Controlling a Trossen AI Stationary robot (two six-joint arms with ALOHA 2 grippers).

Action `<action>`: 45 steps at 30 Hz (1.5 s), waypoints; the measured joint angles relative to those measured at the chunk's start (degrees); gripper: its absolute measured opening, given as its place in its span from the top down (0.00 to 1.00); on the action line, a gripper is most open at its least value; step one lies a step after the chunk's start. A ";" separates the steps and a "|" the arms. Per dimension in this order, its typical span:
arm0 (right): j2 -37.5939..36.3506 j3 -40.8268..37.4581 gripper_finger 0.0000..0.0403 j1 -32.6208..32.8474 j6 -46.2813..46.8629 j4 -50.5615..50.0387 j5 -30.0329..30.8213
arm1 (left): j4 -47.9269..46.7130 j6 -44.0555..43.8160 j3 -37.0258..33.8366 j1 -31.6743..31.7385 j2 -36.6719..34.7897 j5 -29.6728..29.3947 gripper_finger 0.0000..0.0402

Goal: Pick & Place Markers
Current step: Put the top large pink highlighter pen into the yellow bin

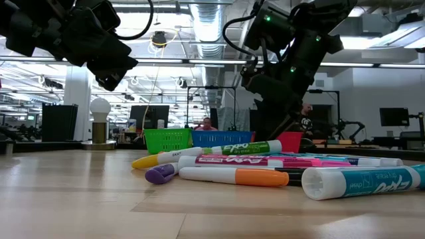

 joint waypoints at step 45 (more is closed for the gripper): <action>3.90 -0.50 0.87 -2.52 -1.74 -0.88 0.17 | 0.02 0.00 -0.02 0.04 0.00 0.00 0.70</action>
